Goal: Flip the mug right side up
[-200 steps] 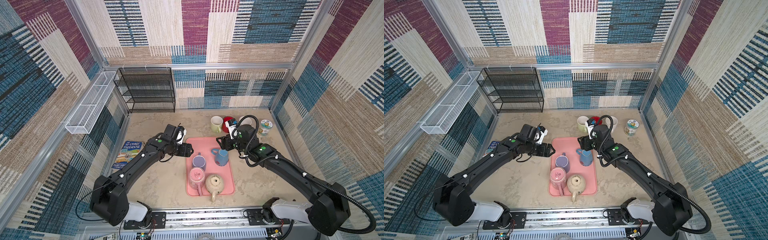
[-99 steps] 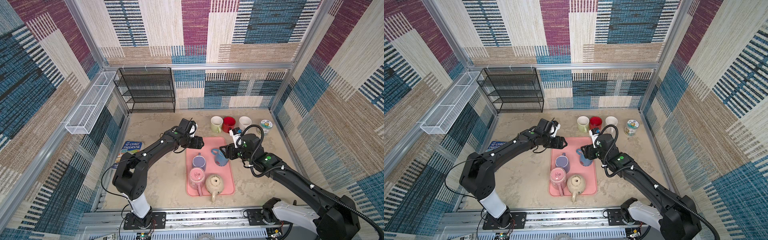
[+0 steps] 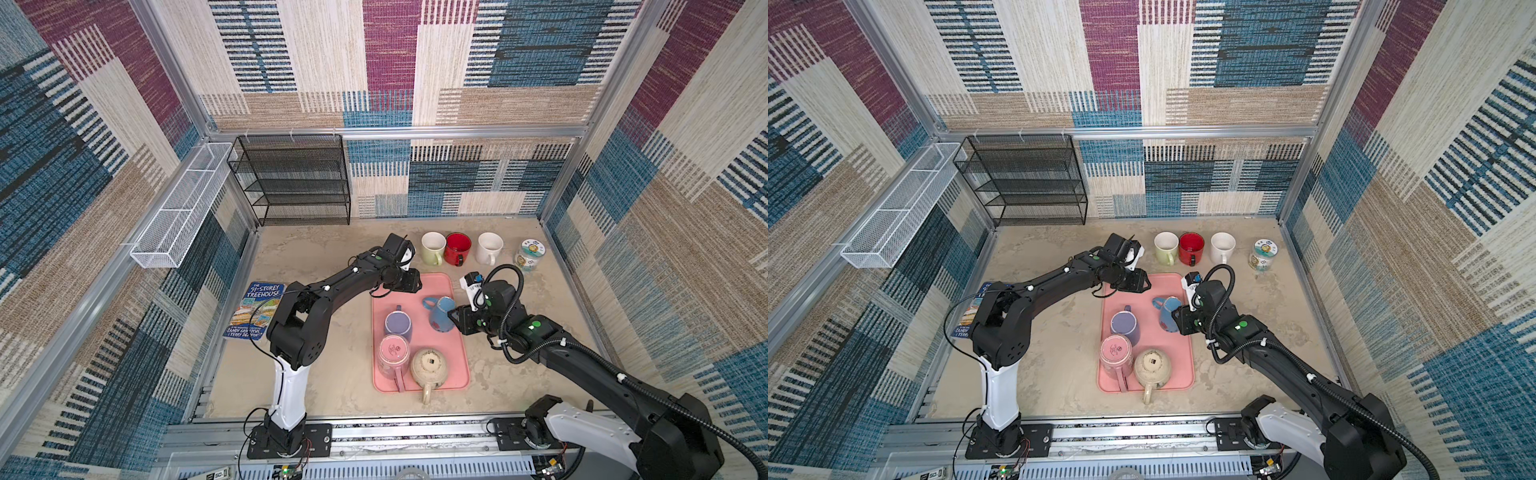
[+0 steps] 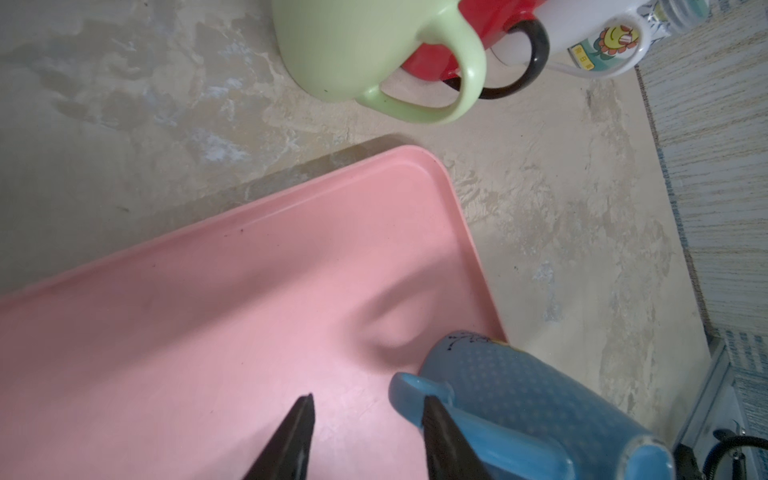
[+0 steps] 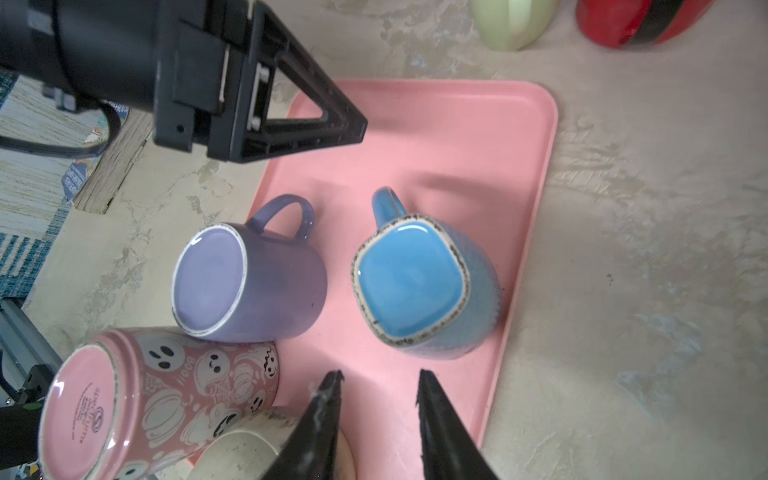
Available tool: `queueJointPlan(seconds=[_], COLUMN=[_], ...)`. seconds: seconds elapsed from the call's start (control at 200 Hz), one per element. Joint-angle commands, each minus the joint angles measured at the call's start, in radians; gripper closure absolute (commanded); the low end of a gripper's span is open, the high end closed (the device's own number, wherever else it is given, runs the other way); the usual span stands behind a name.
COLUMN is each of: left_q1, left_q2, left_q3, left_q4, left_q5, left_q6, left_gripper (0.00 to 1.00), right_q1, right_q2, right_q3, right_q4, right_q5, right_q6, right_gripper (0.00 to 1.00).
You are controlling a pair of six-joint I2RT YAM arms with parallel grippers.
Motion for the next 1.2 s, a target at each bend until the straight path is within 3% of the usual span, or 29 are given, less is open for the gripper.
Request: queueJointPlan(seconds=[0.0,0.29,0.346,0.466,0.576,0.891,1.197], left_q1=[-0.009,-0.035,-0.036,-0.041,-0.051,-0.061,-0.061], left_q2=[0.033,0.092,0.102,0.119,0.126,0.080,0.013], left_q3=[0.047,0.123,0.129,0.137,0.134,0.031,-0.056], left_q4=[-0.006,-0.031,-0.032,-0.032,-0.020,0.032,0.045], left_q5=[0.017,0.033,0.041,0.050,0.048,0.047,0.010], left_q6=[0.008,0.049,0.052,0.049,0.048,0.038,0.045], left_gripper=[0.59,0.72,0.80,0.85,1.00,1.00,1.00], right_q1=[0.008,0.026,0.028,0.028,0.029,0.028,0.028], right_q2=[0.008,0.039,0.036,0.036,0.066,0.106,0.239], right_q3=[-0.011,-0.059,-0.067,-0.064,-0.041,-0.032,0.064], right_q4=[0.005,0.041,0.048,0.049,0.039,0.066,0.057], right_q5=[-0.012,0.009,0.018,0.031,0.031,0.053,0.109], right_q6=[0.036,0.084,0.092,0.093,0.083,0.081,0.046], right_gripper=[0.70,0.75,0.75,0.75,0.76,0.74,0.74])
